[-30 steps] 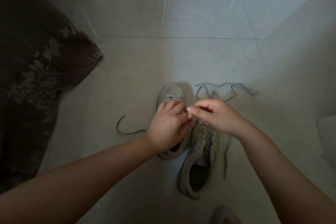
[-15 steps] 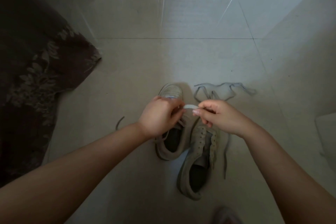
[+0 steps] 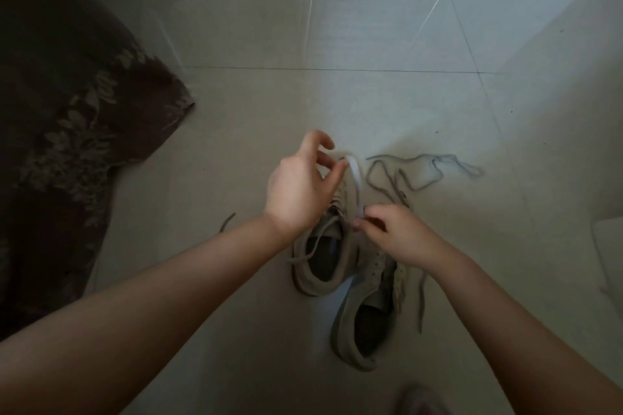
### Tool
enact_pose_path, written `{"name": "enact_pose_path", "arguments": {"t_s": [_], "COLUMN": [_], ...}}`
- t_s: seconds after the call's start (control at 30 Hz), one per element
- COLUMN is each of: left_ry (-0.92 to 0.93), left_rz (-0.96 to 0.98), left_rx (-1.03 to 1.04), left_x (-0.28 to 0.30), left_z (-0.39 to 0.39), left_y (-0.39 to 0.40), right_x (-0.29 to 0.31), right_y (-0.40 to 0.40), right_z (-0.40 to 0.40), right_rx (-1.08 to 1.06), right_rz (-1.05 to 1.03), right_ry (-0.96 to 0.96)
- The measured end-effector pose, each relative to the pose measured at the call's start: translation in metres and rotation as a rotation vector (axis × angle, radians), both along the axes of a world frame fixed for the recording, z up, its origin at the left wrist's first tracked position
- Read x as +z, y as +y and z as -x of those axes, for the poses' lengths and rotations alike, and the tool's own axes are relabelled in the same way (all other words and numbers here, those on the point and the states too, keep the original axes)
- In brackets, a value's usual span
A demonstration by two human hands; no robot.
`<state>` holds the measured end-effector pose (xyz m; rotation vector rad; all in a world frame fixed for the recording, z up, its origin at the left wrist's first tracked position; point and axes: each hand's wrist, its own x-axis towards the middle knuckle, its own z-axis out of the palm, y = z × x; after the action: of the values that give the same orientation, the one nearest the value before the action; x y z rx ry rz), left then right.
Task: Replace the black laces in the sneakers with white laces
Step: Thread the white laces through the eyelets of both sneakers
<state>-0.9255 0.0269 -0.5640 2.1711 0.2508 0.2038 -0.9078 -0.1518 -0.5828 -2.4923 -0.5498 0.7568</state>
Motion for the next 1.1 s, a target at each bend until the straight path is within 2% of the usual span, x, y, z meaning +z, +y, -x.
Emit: {"name": "enact_pose_path", "arguments": {"t_s": [0.07, 0.17, 0.27, 0.43, 0.63, 0.83, 0.97, 1.03, 1.1], "left_ry": [0.035, 0.100, 0.242, 0.361, 0.326, 0.293, 0.309, 0.345, 0.395], "left_rz": [0.046, -0.178, -0.309, -0.361, -0.408, -0.425, -0.432, -0.403, -0.274], "left_rx": [0.042, -0.020, -0.145, -0.290, -0.266, -0.250, -0.198, -0.219, -0.210], "left_x": [-0.001, -0.012, -0.024, -0.039, -0.043, -0.044, -0.042, -0.043, -0.046], "left_z": [0.000, 0.011, 0.027, 0.040, 0.035, 0.035, 0.033, 0.032, 0.032], "left_y": [0.001, 0.000, -0.005, -0.012, -0.018, -0.024, -0.028, -0.028, -0.028], "right_x": [0.001, 0.001, -0.002, -0.008, -0.014, -0.023, -0.026, -0.025, -0.022], "right_y": [-0.002, -0.001, 0.000, -0.003, 0.001, 0.001, 0.002, 0.003, 0.003], "right_z": [0.000, -0.001, -0.004, 0.000, 0.002, 0.004, 0.004, 0.005, 0.008], "right_rx": [-0.211, -0.582, -0.766, -0.771, -0.722, -0.584, -0.601, -0.609, -0.633], "right_rz": [-0.138, -0.482, -0.660, -0.620, -0.596, -0.442, -0.425, -0.466, -0.510], "right_ry": [0.126, 0.328, 0.436, 0.446, 0.485, 0.320, 0.365, 0.380, 0.388]}}
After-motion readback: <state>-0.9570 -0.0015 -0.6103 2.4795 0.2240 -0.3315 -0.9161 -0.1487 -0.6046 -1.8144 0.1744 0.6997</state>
